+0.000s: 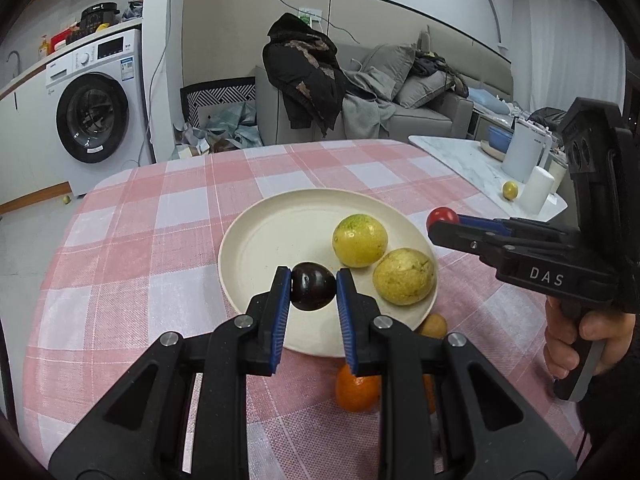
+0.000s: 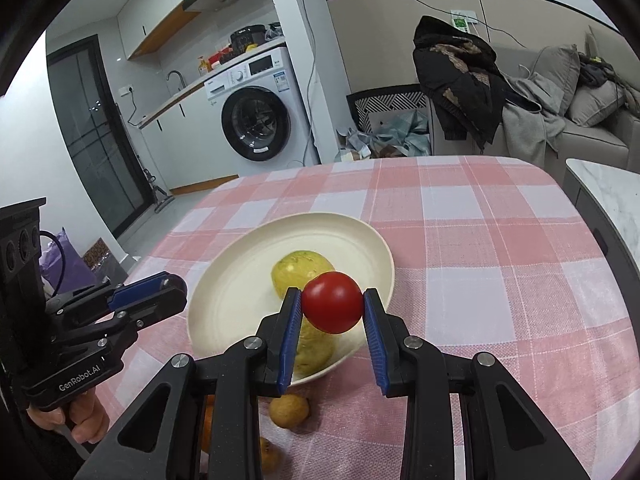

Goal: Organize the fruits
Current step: 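Carry tomato and plum onto the cream plate and open both tools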

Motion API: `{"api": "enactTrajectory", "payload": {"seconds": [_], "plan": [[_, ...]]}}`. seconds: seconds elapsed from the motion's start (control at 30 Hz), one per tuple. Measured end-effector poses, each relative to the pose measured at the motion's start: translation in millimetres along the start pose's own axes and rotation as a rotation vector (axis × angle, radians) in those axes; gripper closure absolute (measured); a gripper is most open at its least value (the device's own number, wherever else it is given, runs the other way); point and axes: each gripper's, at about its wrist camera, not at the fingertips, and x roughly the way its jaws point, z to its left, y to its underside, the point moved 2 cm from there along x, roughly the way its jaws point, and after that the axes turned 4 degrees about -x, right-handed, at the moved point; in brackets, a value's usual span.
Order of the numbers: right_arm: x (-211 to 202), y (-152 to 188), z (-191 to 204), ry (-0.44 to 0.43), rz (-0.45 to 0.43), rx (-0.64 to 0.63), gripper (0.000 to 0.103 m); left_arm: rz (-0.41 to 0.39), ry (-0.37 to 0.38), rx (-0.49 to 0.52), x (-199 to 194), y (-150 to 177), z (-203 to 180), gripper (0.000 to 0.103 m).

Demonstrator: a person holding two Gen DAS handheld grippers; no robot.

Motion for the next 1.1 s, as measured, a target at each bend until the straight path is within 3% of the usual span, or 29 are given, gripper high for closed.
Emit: {"api": "enactTrajectory", "payload": {"seconds": [0.7,0.87,0.97,1.0,1.03,1.1], "plan": [[13.3,3.2,-7.6,0.036,0.03,0.01,0.071,0.048,-0.031,0.0,32.4,11.4,6.5,0.083],[1.2,-0.6,-8.4,0.049,-0.033,0.011,0.058,0.042,-0.053,-0.011,30.4,9.9,9.4,0.082],[-5.3,-0.6,-9.9,0.055,-0.058,0.02,0.049,0.025,-0.073,-0.019,23.3,9.7,11.7,0.064],[-6.1,0.5,-10.2,0.056,-0.054,0.018,0.046,0.019,-0.08,-0.02,20.5,10.0,12.7,0.049],[-6.0,1.7,-10.0,0.058,-0.048,0.012,0.038,0.006,-0.088,-0.02,17.3,10.6,13.6,0.037],[-7.1,5.4,-7.3,0.062,-0.038,-0.01,0.023,-0.021,-0.102,-0.013,8.8,11.4,14.4,0.024]]}}
